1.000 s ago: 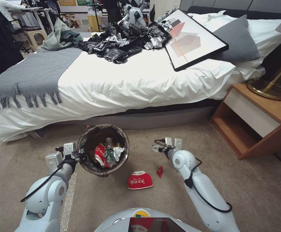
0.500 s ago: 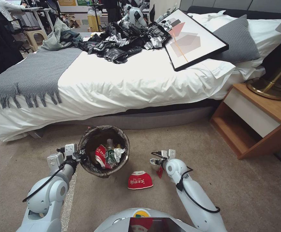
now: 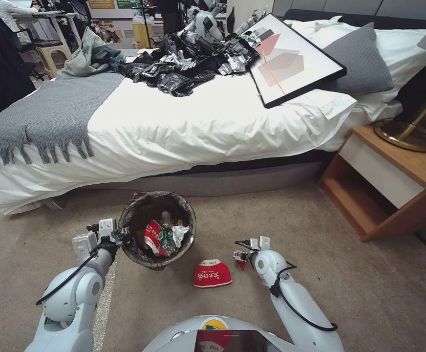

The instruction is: Pick up the trash bin, then pick up the garbage from the floor and place it into the trash bin.

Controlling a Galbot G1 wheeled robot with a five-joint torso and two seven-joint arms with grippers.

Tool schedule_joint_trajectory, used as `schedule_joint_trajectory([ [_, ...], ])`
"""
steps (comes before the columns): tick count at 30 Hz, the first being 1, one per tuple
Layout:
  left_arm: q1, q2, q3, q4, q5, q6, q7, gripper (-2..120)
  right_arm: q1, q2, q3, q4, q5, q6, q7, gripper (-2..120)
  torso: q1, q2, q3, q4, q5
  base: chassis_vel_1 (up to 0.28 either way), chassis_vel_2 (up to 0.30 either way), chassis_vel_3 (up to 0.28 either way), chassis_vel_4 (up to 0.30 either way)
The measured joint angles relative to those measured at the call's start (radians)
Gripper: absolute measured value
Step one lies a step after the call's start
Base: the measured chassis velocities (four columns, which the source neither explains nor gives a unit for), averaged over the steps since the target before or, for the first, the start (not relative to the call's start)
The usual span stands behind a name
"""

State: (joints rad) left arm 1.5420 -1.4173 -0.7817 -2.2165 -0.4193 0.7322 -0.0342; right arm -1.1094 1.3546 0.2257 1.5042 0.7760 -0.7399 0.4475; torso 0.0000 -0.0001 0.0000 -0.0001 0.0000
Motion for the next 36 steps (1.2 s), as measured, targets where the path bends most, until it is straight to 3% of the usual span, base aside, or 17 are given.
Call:
schedule_joint_trajectory([
  [9,-0.009,0.004,-0.003,0.012,-0.001,-0.004,0.003,0,-0.023,-0.012,0.014,-0.032,-0.008,0.010,0.017,100,0.000,0.000,0.000,0.0000,0.0000,0.000,0.000,0.000,0.000],
  [25,-0.012,0.003,-0.004,0.018,-0.001,-0.009,0.007,0,-0.010,0.020,0.015,-0.181,-0.063,0.075,-0.047,100,0.000,0.001,0.000,-0.0007,-0.0014,0.000,0.000,0.000,0.000],
  [29,-0.015,0.008,-0.011,0.020,-0.001,-0.009,0.008,0,-0.031,0.023,0.017,-0.183,-0.075,0.081,-0.061,100,0.000,0.001,0.000,0.0003,-0.0006,0.000,0.000,0.000,0.000],
  [36,-0.019,0.008,-0.006,0.022,0.000,-0.009,0.009,0,-0.065,0.017,0.016,-0.137,-0.073,0.059,-0.045,88,0.000,0.000,0.000,0.0002,0.0007,0.000,0.000,0.000,0.000],
])
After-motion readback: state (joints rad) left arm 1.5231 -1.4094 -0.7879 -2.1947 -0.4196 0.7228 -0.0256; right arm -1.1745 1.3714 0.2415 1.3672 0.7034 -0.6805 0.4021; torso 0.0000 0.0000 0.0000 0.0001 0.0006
